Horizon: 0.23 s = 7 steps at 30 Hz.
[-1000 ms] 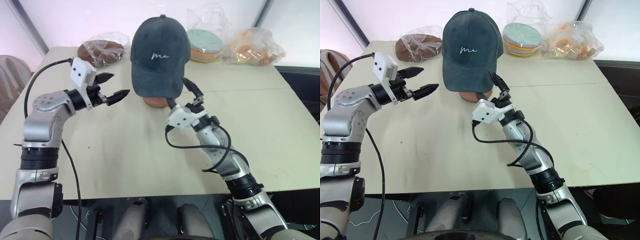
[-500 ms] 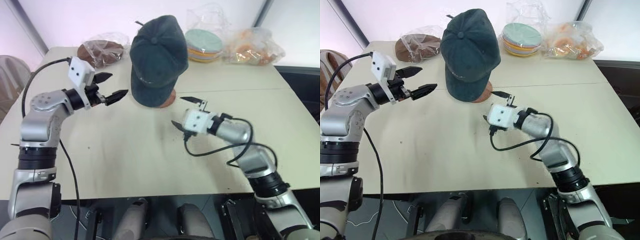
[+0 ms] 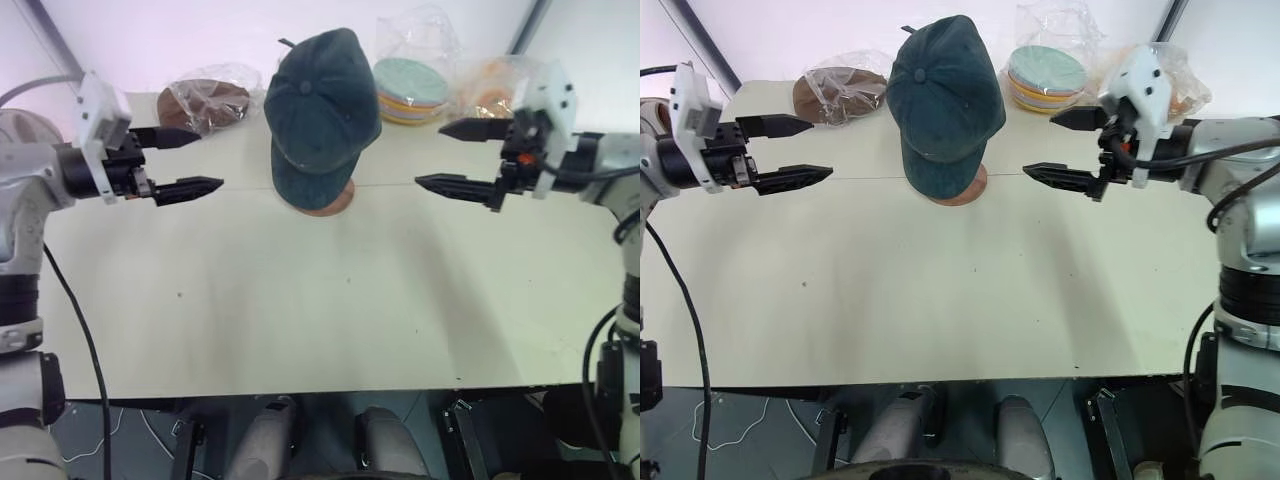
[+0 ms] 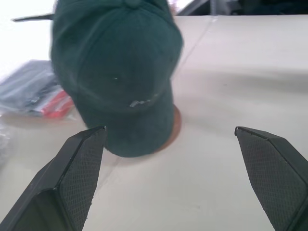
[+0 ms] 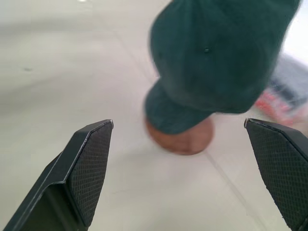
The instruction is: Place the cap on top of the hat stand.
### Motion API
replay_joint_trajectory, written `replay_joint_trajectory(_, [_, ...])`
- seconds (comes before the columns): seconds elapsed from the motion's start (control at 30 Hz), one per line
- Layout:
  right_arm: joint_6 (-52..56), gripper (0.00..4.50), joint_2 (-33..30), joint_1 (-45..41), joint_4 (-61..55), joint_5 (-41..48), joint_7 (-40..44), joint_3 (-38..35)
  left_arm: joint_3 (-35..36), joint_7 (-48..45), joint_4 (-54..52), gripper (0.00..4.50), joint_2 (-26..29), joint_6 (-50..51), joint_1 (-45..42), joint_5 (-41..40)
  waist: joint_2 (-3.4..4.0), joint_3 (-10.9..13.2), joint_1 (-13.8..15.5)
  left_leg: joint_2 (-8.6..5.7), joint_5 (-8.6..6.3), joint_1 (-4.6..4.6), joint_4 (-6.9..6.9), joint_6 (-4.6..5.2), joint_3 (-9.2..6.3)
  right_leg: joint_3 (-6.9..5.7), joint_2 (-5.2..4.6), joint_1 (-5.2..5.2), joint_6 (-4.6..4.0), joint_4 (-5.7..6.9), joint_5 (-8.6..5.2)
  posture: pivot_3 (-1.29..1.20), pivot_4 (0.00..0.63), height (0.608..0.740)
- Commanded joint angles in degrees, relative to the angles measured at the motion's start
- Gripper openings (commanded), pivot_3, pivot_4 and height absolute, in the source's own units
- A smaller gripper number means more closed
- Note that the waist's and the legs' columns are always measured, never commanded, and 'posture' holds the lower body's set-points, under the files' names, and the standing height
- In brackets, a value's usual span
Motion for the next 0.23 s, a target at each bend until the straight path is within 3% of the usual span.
replay_joint_trajectory(0.03, [2.1, 4.48, -0.9, -0.9, -1.0, 4.4, -0.3, -2.5, 0.1, -2.9, 0.5, 4.5, 1.6, 0.0, -1.7, -0.3, 0.0, 0.0, 0.0, 0.0, 0.0, 0.0, 0.0, 0.0, 0.0, 0.0, 0.0, 0.0, 0.0, 0.0, 0.0, 0.0, 0.15, 0.74])
replay_joint_trajectory(0.23, [1.9, 4.48, -1.5, 0.8, -2.6, 6.2, -2.9, -2.7, 0.4, -5.1, 0.1, 4.5, 1.6, 0.5, -1.3, -0.5, 0.0, 0.0, -0.1, 0.0, 0.0, -0.04, -0.02, 0.0, 0.01, 0.02, 0.0, -0.05, 0.0, 0.0, 0.0, 0.0, 0.15, 0.74])
